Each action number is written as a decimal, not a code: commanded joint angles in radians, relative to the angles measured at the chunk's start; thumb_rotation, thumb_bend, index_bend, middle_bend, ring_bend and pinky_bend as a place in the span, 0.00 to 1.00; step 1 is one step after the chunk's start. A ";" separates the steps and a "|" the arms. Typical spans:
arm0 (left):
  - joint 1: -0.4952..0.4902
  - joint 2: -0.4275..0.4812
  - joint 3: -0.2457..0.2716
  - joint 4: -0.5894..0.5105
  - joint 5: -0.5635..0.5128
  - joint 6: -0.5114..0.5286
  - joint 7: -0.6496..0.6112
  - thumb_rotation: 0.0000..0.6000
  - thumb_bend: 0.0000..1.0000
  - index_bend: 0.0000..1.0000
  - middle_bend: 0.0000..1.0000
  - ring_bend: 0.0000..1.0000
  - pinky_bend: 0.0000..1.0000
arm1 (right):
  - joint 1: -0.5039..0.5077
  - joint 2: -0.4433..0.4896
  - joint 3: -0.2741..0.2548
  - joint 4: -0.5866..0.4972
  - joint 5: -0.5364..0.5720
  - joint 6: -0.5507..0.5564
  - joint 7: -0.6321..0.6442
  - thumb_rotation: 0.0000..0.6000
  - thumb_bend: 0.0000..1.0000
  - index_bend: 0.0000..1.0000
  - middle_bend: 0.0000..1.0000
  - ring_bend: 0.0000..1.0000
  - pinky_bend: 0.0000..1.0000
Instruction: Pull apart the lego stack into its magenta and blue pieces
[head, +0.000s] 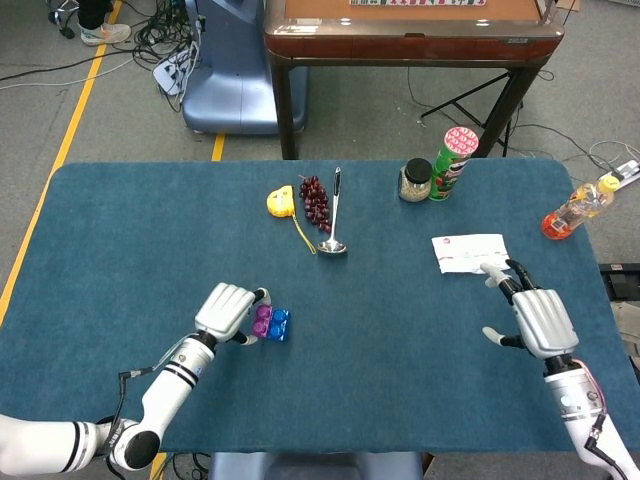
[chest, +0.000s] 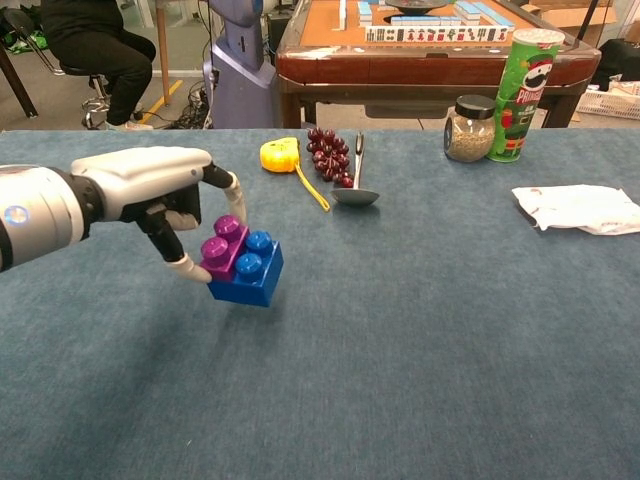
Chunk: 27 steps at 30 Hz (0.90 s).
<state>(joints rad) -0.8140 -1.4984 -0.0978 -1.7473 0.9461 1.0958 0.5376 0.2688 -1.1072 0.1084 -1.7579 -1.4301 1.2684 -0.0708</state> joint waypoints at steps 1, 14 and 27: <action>0.018 0.005 -0.025 -0.019 0.007 0.007 -0.049 1.00 0.17 0.59 1.00 0.96 1.00 | 0.022 0.000 0.016 -0.034 0.009 -0.018 -0.020 1.00 0.00 0.17 0.47 0.43 0.62; 0.042 -0.006 -0.109 -0.098 -0.061 0.071 -0.091 1.00 0.20 0.60 1.00 0.97 1.00 | 0.154 -0.028 0.093 -0.176 0.156 -0.152 -0.131 1.00 0.00 0.18 0.87 0.82 0.90; 0.030 -0.015 -0.151 -0.151 -0.128 0.128 -0.025 1.00 0.20 0.60 1.00 0.97 1.00 | 0.325 -0.147 0.163 -0.210 0.431 -0.281 -0.211 1.00 0.00 0.14 0.97 0.93 0.97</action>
<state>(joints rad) -0.7835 -1.5123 -0.2483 -1.8974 0.8195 1.2226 0.5122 0.5676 -1.2315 0.2578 -1.9628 -1.0300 1.0097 -0.2781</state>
